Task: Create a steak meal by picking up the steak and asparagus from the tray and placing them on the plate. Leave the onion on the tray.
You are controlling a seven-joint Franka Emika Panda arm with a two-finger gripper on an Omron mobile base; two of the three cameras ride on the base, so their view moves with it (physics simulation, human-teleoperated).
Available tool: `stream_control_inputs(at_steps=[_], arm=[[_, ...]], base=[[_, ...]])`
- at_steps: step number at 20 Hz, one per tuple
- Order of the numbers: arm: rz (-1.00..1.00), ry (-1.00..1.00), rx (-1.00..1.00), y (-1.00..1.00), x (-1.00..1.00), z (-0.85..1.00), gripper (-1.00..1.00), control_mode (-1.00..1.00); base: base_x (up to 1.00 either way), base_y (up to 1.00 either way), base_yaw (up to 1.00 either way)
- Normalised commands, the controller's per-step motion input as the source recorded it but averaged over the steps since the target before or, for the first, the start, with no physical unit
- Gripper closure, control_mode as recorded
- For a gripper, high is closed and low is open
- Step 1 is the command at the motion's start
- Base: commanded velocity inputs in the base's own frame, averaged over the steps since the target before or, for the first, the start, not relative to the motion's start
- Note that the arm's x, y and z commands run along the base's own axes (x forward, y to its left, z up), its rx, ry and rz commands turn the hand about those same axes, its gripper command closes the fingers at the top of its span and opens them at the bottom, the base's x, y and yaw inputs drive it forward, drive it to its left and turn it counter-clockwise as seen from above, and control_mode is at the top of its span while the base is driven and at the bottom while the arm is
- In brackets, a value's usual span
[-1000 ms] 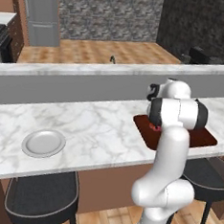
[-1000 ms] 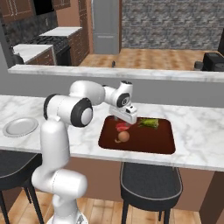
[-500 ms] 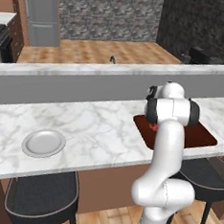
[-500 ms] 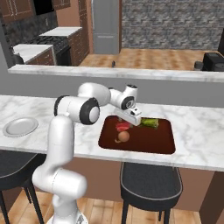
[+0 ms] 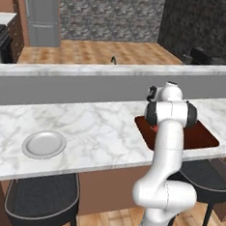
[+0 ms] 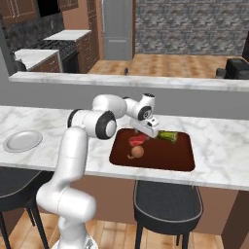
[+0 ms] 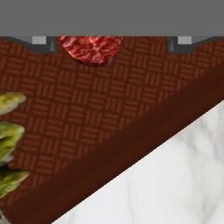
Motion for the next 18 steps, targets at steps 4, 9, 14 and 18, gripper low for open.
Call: stream_control_inputs(at_steps=[4,9,14,18], arm=[[0.0,0.0,0.0,0.0,0.04,-0.48,-1.0,-1.0],[0.0,-0.02,0.0,0.0,-0.36,-0.36,-1.0,-1.0],[0.0,-0.07,-0.01,0.07,-0.77,-0.34,-1.0,-1.0],[0.0,-0.09,-0.03,0.18,-0.76,-0.32,-1.0,-1.0]], base=[[0.0,0.0,0.0],[0.0,0.0,0.0],[0.0,0.0,0.0],[0.0,0.0,0.0]])
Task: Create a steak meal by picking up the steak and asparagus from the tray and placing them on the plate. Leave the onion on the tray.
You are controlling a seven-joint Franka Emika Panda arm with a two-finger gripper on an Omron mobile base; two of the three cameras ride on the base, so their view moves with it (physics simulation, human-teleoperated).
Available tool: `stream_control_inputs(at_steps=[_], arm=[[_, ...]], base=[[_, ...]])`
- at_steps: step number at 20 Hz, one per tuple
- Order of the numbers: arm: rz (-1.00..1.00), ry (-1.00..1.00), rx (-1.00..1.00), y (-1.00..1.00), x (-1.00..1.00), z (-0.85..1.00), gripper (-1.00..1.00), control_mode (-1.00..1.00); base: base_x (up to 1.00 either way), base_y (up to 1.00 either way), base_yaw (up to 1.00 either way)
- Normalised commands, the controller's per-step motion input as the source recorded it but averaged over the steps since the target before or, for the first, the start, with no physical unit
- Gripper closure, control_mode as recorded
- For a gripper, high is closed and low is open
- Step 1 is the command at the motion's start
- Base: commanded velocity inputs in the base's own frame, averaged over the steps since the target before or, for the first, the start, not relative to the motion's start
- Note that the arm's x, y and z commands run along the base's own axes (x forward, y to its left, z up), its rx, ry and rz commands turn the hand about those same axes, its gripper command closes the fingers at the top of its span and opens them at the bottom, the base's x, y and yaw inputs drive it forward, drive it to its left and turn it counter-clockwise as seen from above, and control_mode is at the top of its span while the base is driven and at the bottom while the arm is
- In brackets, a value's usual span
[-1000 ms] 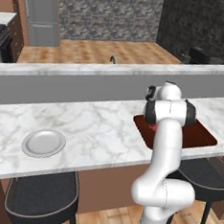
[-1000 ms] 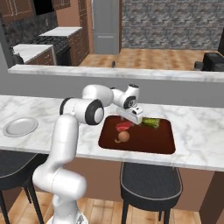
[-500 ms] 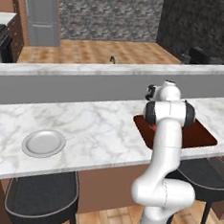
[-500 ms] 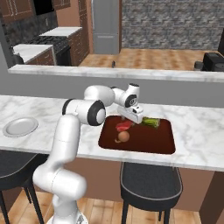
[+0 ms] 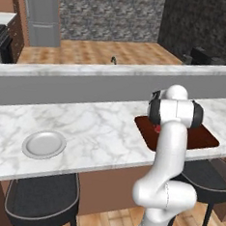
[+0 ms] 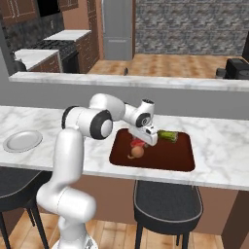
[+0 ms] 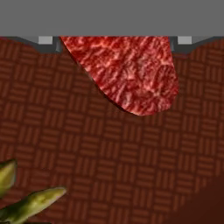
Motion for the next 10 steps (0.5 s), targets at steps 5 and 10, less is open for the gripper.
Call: stream_control_inputs(at_steps=[5,10], arm=[[0.0,-0.01,-0.02,0.35,-0.02,-0.15,1.0,-1.0],[0.0,-0.02,0.0,0.07,0.03,-0.02,1.0,-1.0]], base=[[0.0,0.0,0.0],[0.0,0.0,0.0]])
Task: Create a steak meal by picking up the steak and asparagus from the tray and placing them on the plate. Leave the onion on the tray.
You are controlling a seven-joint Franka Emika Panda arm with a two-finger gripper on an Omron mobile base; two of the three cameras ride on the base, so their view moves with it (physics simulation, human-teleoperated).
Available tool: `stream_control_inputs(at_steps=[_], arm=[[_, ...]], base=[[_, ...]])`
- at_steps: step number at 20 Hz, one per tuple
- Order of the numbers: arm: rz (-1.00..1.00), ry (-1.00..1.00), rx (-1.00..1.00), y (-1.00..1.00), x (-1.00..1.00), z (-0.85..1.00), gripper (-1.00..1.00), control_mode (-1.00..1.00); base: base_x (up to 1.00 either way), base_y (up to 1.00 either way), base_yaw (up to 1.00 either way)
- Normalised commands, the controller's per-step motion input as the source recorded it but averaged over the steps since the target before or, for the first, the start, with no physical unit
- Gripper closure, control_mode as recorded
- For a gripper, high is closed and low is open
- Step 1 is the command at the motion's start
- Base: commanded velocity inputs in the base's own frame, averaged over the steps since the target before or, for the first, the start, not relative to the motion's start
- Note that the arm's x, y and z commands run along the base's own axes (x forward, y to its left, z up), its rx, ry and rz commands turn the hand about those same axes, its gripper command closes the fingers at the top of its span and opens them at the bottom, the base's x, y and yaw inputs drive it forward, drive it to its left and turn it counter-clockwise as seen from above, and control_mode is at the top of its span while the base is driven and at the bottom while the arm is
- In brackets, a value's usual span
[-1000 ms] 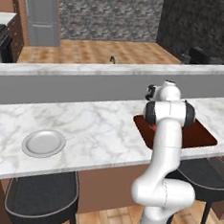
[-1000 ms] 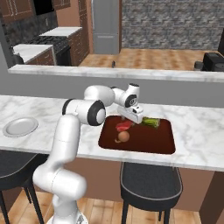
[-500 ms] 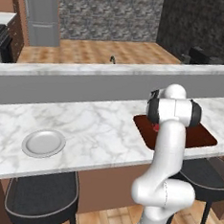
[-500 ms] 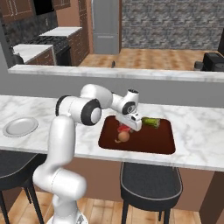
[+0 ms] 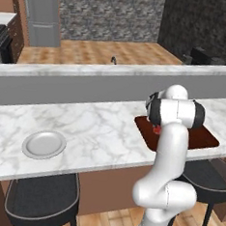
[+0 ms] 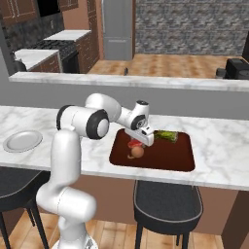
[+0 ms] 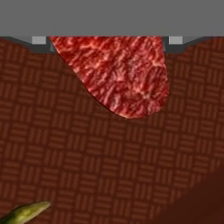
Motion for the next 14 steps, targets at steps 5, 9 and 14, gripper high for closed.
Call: stream_control_inputs(at_steps=[5,9,14], arm=[[0.0,-0.07,0.03,0.0,0.0,0.44,1.0,-1.0],[0.0,-0.06,0.0,0.17,0.0,0.78,1.0,-1.0],[0.01,-0.01,0.0,0.32,-0.03,0.74,1.0,-1.0]], base=[[0.0,0.0,0.0],[0.0,0.0,0.0],[0.0,0.0,0.0]])
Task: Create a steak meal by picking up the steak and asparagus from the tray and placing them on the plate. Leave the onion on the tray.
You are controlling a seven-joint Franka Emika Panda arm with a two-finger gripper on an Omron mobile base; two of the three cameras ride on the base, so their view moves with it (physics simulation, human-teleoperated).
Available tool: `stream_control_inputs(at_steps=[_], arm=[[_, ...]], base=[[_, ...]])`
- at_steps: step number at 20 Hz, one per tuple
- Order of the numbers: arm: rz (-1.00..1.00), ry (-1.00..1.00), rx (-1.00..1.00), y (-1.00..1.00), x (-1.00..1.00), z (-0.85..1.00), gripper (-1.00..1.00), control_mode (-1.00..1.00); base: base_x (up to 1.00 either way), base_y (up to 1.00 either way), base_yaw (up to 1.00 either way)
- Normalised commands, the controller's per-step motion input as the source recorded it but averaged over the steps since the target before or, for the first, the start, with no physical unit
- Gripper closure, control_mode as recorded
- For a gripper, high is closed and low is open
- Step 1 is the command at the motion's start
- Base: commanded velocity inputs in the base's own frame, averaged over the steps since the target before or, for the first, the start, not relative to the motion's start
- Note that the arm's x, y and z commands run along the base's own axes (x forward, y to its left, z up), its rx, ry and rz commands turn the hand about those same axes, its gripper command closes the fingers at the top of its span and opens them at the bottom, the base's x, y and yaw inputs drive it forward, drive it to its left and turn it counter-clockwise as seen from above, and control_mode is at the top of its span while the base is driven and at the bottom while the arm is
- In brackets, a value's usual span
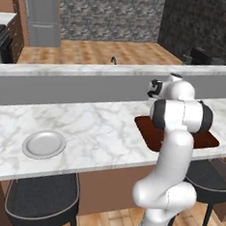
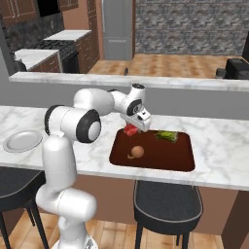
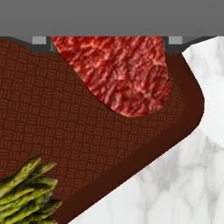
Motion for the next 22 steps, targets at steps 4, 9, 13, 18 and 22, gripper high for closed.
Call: stream_control_inputs(at_steps=[4,9,13,18,22], arm=[[0.0,0.0,0.0,0.59,-0.56,0.46,1.0,-1.0],[0.04,-0.09,-0.01,0.97,-0.99,0.09,1.0,-1.0],[0.05,-0.08,-0.05,1.0,-0.98,0.0,1.0,-1.0],[0.02,0.0,-0.04,1.0,-0.64,0.1,1.0,-1.0],[0.0,0.01,0.0,1.0,-0.44,0.29,1.0,-1.0]], base=[[0.0,0.0,0.0],[0.0,0.0,0.0],[0.0,0.0,0.0],[0.0,0.0,0.0],[0.0,0.0,0.0]])
